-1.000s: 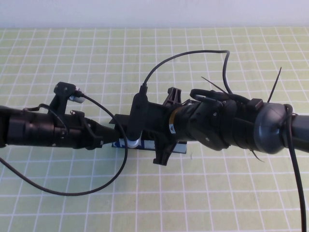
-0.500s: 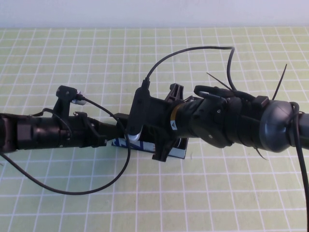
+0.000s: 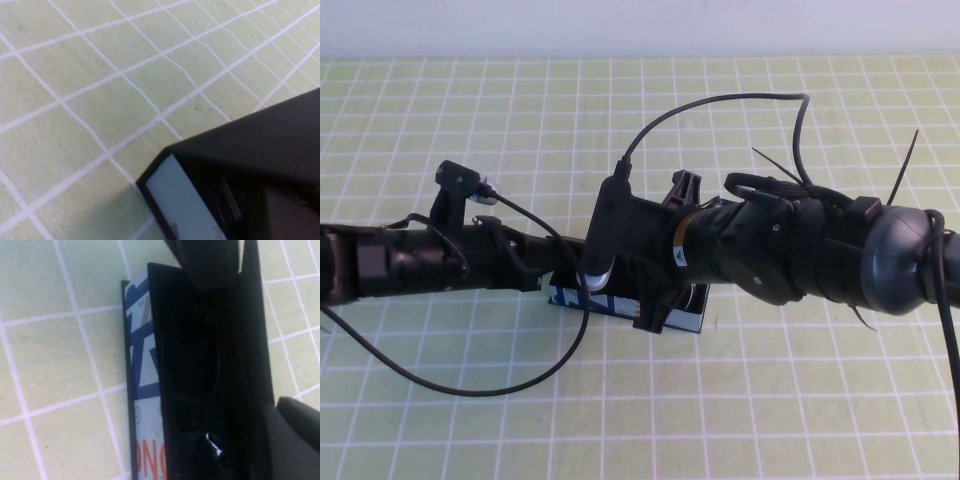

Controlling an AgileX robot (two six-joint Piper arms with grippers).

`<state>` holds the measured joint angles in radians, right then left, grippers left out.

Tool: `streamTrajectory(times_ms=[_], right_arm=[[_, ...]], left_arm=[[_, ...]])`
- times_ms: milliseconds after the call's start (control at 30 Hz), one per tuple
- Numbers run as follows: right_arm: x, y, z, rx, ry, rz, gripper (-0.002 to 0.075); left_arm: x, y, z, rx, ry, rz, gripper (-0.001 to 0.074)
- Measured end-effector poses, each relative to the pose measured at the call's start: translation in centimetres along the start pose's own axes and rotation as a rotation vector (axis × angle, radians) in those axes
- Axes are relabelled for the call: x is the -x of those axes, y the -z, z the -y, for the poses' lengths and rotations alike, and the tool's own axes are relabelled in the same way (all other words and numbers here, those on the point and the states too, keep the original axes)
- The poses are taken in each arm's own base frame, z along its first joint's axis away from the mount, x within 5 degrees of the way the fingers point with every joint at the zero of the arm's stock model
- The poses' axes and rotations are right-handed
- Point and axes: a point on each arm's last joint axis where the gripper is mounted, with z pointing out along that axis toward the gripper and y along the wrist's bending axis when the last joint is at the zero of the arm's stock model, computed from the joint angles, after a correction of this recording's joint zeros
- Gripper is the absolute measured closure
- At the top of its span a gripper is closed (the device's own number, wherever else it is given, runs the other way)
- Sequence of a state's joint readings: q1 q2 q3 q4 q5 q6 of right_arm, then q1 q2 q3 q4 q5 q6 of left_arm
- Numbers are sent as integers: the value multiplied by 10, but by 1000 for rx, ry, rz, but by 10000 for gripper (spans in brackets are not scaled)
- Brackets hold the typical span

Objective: Take glasses out of glasses case
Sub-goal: Pick up the glasses from the glasses case

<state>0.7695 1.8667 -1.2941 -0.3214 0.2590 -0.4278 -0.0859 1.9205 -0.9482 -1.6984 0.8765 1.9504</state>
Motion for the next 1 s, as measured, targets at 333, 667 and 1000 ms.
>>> streamTrajectory(times_ms=[333,667,1000], right_arm=[[0,0,0,0,-3,2,730],[6,13,5,-17,-46,28,572],[15,69,4,131,-644,-34,678]], left_arm=[[-7,-10,-9,-10,25,-13,739],[-9,-12,-11,-20,61,-5,739],[-9,-12,-11,-19,79,-4,739]])
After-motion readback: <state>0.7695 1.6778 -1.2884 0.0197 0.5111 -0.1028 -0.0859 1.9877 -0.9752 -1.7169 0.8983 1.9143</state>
